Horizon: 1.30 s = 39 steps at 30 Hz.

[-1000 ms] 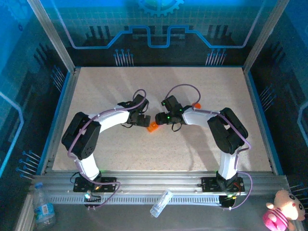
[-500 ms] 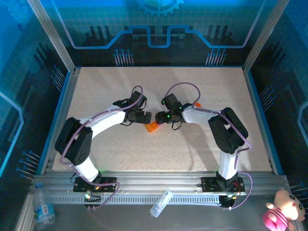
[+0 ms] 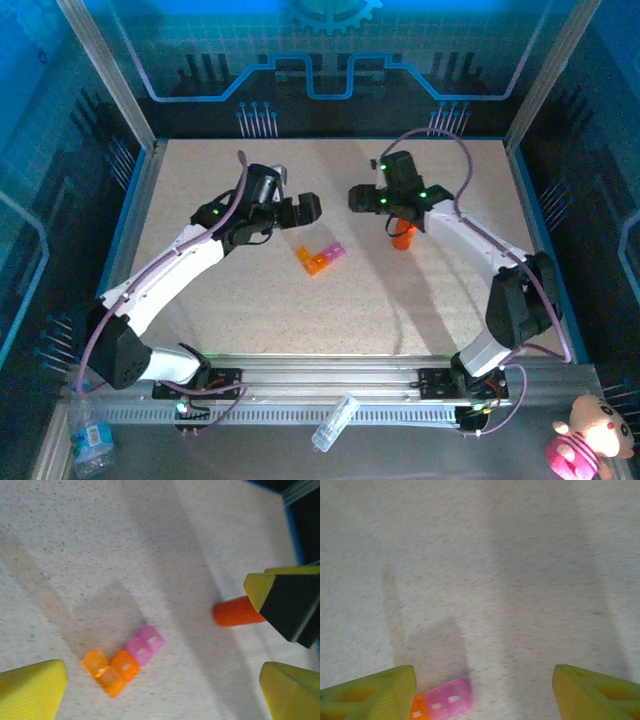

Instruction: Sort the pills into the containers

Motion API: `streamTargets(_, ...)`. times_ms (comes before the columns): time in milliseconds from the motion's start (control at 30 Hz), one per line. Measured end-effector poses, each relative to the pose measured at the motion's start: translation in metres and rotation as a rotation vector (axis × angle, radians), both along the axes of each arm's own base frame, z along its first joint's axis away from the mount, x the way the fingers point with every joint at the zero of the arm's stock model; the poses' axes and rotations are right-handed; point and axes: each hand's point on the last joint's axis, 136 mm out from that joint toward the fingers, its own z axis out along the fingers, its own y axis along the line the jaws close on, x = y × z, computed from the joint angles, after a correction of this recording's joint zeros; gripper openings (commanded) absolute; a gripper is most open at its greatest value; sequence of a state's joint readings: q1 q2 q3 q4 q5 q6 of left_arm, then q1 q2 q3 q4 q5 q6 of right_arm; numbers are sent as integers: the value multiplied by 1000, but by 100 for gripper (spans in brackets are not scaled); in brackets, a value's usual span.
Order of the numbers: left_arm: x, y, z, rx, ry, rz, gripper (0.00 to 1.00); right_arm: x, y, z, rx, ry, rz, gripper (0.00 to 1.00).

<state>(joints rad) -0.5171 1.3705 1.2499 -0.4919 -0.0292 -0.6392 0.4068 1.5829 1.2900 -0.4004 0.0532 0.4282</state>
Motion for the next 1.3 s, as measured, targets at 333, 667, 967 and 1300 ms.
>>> streamTargets(333, -3, -35, 78, -333, 83, 142, 99, 1, -98, -20, -102, 86, -207, 78)
streamTargets(667, -11, -47, 97, -497, 202, 232, 99, -1, -98, -77, -171, 233, -174, 75)
streamTargets(967, -15, -57, 107, -564, 234, 218, 99, -7, -96, -103, -183, 298, -153, 67)
streamTargets(1300, -12, -66, 104, -577, 247, 207, 99, -17, -94, -116, -186, 336, -137, 59)
